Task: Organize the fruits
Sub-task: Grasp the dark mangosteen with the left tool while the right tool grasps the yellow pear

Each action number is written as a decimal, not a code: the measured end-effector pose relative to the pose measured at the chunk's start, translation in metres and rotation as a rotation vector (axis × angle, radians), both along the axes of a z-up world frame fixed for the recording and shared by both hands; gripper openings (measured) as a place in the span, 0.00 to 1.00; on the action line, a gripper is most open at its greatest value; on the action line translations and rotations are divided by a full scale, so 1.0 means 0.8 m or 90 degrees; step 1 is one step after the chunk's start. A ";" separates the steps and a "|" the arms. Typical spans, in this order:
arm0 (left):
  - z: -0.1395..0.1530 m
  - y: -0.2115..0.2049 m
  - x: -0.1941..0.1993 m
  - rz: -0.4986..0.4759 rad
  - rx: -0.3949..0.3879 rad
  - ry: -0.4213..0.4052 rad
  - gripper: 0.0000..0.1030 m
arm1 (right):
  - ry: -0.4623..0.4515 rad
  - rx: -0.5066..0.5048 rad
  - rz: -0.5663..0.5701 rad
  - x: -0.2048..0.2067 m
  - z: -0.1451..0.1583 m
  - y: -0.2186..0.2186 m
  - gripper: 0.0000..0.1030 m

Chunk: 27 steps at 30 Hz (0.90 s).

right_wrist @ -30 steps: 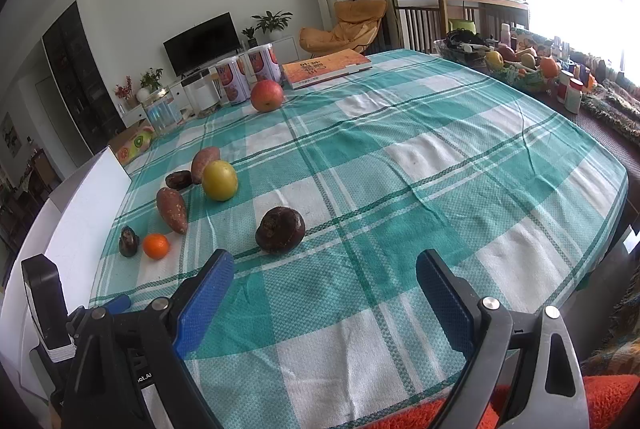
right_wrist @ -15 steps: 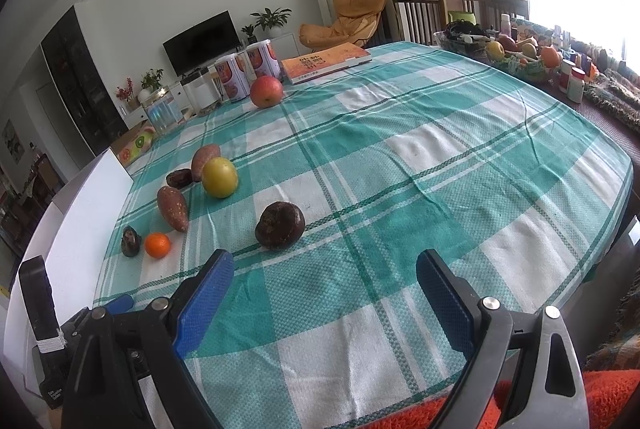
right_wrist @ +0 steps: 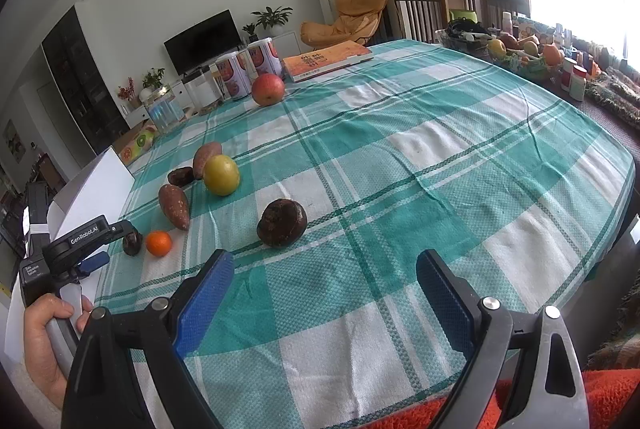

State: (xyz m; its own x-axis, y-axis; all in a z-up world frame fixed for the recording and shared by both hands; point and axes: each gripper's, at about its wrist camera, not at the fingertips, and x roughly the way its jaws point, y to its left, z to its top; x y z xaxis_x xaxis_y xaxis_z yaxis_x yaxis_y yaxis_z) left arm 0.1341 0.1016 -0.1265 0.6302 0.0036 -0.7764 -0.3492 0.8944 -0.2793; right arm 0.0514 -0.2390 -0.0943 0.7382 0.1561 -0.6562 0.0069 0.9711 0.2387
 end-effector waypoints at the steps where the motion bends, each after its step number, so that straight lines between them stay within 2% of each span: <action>1: -0.008 0.004 0.008 0.004 -0.005 0.021 0.57 | -0.001 0.002 0.000 0.000 0.000 0.000 0.90; 2: -0.016 0.007 0.014 0.000 -0.017 0.038 0.53 | -0.001 0.003 0.000 0.000 0.000 -0.001 0.90; 4: -0.015 0.001 0.015 -0.006 0.024 0.029 0.53 | -0.001 0.006 0.000 0.000 0.000 -0.001 0.90; 7: -0.016 -0.003 0.015 -0.029 0.032 0.027 0.42 | 0.003 0.012 0.000 0.001 0.000 -0.003 0.90; 12: -0.014 -0.010 0.001 -0.051 0.042 0.018 0.42 | 0.026 0.060 0.000 0.007 -0.009 -0.016 0.90; 19: -0.011 -0.036 -0.047 -0.152 0.058 0.024 0.42 | 0.077 0.180 -0.014 0.021 -0.031 -0.048 0.90; 22: -0.010 -0.044 -0.068 -0.186 0.058 0.025 0.42 | 0.127 0.177 0.018 0.045 -0.034 -0.035 0.90; 24: -0.008 -0.049 -0.077 -0.199 0.058 0.020 0.42 | 0.119 0.150 0.053 0.061 -0.020 -0.013 0.90; 27: -0.008 -0.052 -0.086 -0.212 0.060 0.015 0.42 | 0.121 0.125 0.162 0.098 0.006 0.045 0.89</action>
